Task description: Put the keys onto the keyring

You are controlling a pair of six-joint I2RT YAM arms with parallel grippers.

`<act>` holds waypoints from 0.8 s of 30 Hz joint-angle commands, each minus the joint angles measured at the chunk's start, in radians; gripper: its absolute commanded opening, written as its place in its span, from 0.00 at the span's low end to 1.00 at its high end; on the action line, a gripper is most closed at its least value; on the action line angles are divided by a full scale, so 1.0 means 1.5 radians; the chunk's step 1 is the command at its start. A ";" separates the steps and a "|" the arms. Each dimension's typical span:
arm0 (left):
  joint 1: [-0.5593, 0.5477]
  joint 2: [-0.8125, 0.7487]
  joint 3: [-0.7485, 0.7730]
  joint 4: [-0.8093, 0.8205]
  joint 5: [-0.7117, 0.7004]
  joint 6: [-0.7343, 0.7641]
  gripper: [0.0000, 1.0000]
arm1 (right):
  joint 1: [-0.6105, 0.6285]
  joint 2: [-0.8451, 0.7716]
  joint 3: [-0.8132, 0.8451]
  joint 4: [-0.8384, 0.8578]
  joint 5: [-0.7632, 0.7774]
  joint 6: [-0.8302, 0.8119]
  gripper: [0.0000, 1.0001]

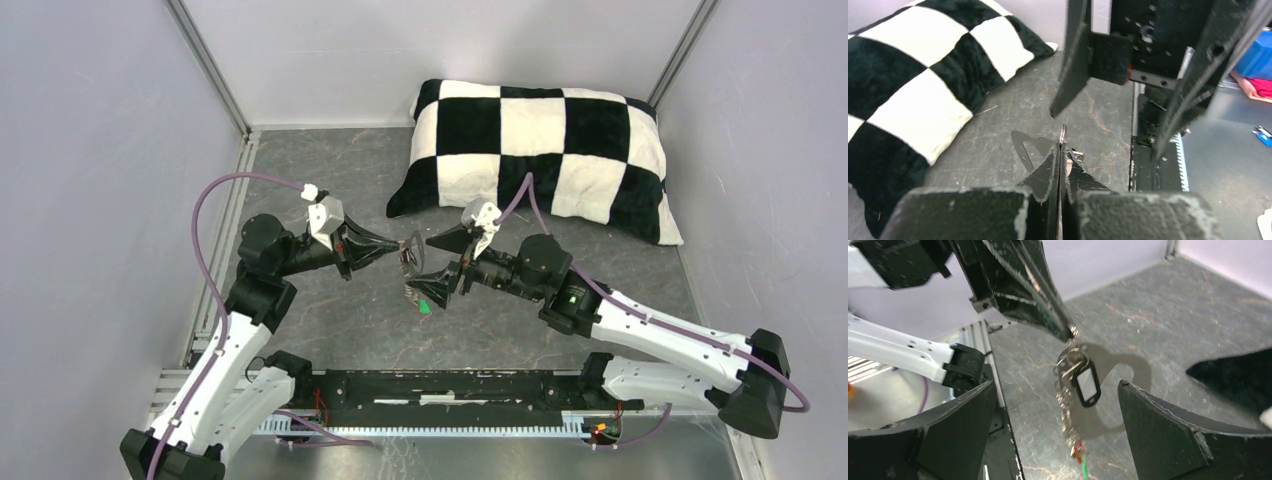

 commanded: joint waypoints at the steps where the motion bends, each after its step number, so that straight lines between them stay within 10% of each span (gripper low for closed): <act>1: 0.001 0.039 -0.024 0.063 -0.081 -0.020 0.02 | 0.044 0.023 -0.034 -0.004 0.173 -0.023 0.98; 19: -0.215 0.457 0.069 -0.013 -0.178 0.244 0.03 | 0.051 -0.195 -0.204 -0.236 0.502 0.088 0.98; 24: -0.254 0.586 0.203 -0.109 -0.183 0.269 0.20 | 0.052 -0.218 -0.233 -0.250 0.519 0.110 0.98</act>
